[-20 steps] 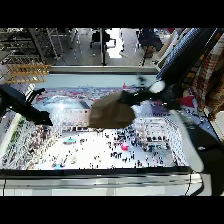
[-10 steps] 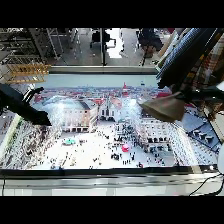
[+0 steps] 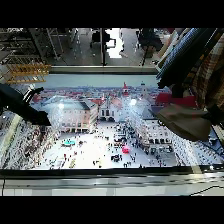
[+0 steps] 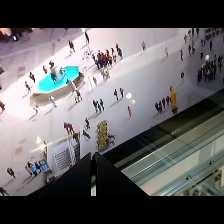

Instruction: Fold the clothes and pants, and hang the long-sleeved shirts on hangers.

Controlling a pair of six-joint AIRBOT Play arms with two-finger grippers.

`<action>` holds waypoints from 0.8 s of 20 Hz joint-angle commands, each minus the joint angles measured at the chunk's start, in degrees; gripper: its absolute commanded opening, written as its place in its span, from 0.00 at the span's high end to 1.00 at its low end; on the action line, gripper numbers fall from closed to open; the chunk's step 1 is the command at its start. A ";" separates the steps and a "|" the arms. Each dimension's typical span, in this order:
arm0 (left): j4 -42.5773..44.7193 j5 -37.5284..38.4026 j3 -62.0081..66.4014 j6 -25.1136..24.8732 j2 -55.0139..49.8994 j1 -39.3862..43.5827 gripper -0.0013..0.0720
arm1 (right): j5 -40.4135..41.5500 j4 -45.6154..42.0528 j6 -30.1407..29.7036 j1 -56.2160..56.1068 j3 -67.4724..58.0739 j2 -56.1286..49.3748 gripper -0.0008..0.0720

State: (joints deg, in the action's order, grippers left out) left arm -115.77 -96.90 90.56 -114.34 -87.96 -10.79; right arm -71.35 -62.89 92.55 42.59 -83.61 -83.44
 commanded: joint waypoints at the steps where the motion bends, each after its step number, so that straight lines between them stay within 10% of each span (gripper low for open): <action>1: 0.17 -0.07 -0.02 -0.02 0.04 0.00 0.96 | 3.74 -0.57 0.00 7.58 7.85 5.51 0.96; 13: 0.20 -0.94 0.00 -0.02 0.04 0.00 0.96 | -5.01 -14.10 -2.08 31.67 24.09 12.46 0.93; 16: 0.48 -1.53 0.04 -0.02 0.15 -0.31 0.92 | -9.29 -26.53 -3.43 31.69 22.60 12.48 0.00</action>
State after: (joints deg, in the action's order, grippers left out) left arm -115.59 -98.04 90.56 -114.37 -87.94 -10.85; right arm -76.05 -77.65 90.28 73.19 -61.17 -71.11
